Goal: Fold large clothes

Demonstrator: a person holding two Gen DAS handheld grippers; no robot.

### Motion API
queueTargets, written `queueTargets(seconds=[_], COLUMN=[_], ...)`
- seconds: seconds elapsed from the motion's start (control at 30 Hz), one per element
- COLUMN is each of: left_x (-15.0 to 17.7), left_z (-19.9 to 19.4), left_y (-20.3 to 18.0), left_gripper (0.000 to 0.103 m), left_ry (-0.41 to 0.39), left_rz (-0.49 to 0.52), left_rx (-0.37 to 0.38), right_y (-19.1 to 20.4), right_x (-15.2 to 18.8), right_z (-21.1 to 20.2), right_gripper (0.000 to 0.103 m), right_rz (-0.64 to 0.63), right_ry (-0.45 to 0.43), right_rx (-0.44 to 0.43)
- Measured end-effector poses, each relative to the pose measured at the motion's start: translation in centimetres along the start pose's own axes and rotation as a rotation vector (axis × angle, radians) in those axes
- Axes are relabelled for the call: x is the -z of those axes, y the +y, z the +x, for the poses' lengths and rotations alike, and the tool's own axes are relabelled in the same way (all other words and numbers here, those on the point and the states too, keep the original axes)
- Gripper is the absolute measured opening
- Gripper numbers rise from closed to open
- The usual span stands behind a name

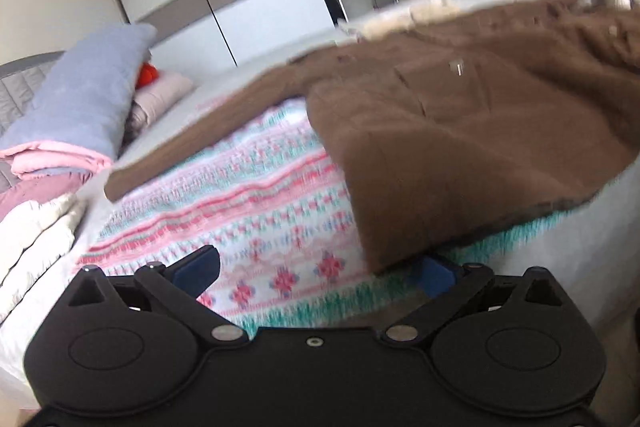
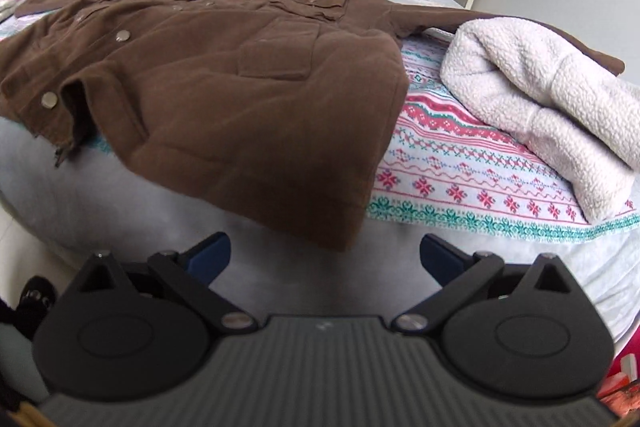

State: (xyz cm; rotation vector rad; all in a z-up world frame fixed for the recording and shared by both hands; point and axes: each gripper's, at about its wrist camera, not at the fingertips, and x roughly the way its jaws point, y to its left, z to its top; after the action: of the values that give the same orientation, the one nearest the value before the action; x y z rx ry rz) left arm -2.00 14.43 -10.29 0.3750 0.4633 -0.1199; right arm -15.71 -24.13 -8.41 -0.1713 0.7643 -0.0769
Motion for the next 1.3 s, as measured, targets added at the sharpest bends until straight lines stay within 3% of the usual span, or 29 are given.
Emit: queueTargets(seconds=[0.17,0.27,0.37,0.43,0.47,0.5,0.53,0.77,0.93,1.1,1.17,1.3], left_x=[-2.4,-3.5,-3.6,-3.5,-3.5,-3.7,-3.9,-6.7,-6.9,-6.9,-7.2,-7.3], left_z=[0.2,1.0,2.5,3.3,3.4,3.2,2.7,-6.3,-7.1,-6.7,-6.5,-6.4], left_y=[1.3,1.6,1.1,0.9,0.8,0.6,0.5,1.4,2.1,1.6,1.9,1.9], left_gripper=[0.098,0.094,0.069,0.041,0.035,0.019,0.010,0.005,0.004,0.004,0.004,0.004], left_ry=[-0.135,-0.145,-0.097,-0.055,-0.051,-0.062,-0.077,-0.267,-0.217,-0.219,-0.218,-0.218], left_rz=[-0.139,-0.253,-0.316,-0.370,-0.389,-0.393,-0.398,-0.475,-0.505,-0.498,-0.503,-0.488], left_rx=[0.026,0.052,0.104,0.164,0.186,0.203,0.211,0.237,0.212,0.201,0.203,0.193], right_y=[-1.0,-1.8,-2.9,-3.3,-3.4,-3.5,-3.7,-4.8,-4.2,-1.9,-1.1,-1.9], right_x=[-1.4,-2.3,-2.2,-1.9,-1.6,-1.3,-1.2,-0.3,0.3,0.8,0.8,0.3], right_z=[1.1,1.3,1.7,1.9,1.8,1.6,1.3,-1.9,-2.5,0.3,1.0,-0.3], right_gripper=[0.100,0.097,0.095,0.095,0.095,0.095,0.095,0.095,0.095,0.093,0.083,0.079], right_rz=[0.091,0.198,0.318,0.368,0.377,0.380,0.382,0.326,0.228,0.075,0.030,0.110], right_ry=[-0.090,-0.172,-0.210,-0.205,-0.203,-0.201,-0.202,-0.190,-0.079,0.056,0.088,-0.064], right_rx=[-0.021,-0.049,-0.103,-0.129,-0.135,-0.138,-0.139,-0.136,-0.145,-0.039,-0.017,-0.013])
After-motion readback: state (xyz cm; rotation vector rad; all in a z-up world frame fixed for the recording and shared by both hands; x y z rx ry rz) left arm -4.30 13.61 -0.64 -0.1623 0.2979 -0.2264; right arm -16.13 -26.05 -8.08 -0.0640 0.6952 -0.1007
